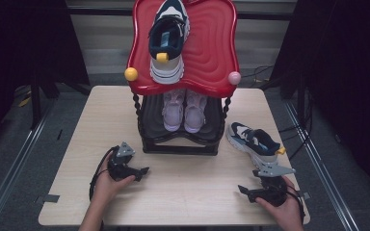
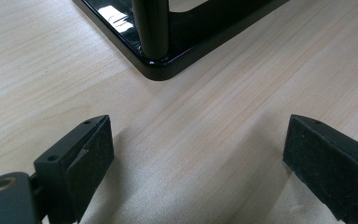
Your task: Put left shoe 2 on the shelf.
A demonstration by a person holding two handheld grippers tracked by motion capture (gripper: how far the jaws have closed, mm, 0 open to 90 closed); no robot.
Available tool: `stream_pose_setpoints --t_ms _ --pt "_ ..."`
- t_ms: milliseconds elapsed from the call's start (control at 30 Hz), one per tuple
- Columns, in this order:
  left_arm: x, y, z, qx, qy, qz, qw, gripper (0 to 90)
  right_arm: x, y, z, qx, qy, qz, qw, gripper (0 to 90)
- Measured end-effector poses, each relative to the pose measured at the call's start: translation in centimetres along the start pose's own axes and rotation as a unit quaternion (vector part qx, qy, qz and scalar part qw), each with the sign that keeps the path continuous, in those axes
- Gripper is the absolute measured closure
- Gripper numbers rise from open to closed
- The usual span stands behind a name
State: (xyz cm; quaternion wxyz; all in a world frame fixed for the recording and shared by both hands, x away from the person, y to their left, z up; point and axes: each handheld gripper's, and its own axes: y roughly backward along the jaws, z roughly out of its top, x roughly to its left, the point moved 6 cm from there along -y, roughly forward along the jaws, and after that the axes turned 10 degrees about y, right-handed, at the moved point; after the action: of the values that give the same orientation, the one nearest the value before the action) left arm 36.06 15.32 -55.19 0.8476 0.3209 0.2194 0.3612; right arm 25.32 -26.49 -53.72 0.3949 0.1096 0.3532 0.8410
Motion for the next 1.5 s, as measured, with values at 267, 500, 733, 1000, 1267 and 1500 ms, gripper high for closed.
stream_pose_setpoints --t_ms 267,500,733,1000,1267,1500 --pt "0.0 0.0 0.0 0.000 0.000 0.000 1.0000 7.9 -1.4 1.3 -1.0 0.001 -0.015 -0.026 0.9996 17.9" --pt "0.0 0.0 0.0 0.000 0.001 0.000 1.0000 7.7 -3.0 2.5 -1.7 -0.006 -0.033 -0.058 0.9978 18.0" --pt "0.0 -0.1 0.1 0.001 0.003 0.004 1.0000 6.3 -4.9 2.7 -1.7 -0.006 -0.040 -0.099 0.9942 18.5" --pt "0.1 -0.1 0.1 0.001 0.003 0.004 1.0000 6.2 -7.1 2.7 -1.2 -0.014 -0.057 -0.130 0.9898 22.8" --pt "0.1 -0.1 0.1 0.001 0.003 0.004 1.0000 6.0 -9.3 3.1 -1.3 -0.013 -0.070 -0.151 0.9860 21.6" --pt "0.1 -0.1 0.1 0.002 0.003 0.005 1.0000 5.9 -8.9 2.2 0.0 -0.014 -0.060 -0.143 0.9879 37.3"
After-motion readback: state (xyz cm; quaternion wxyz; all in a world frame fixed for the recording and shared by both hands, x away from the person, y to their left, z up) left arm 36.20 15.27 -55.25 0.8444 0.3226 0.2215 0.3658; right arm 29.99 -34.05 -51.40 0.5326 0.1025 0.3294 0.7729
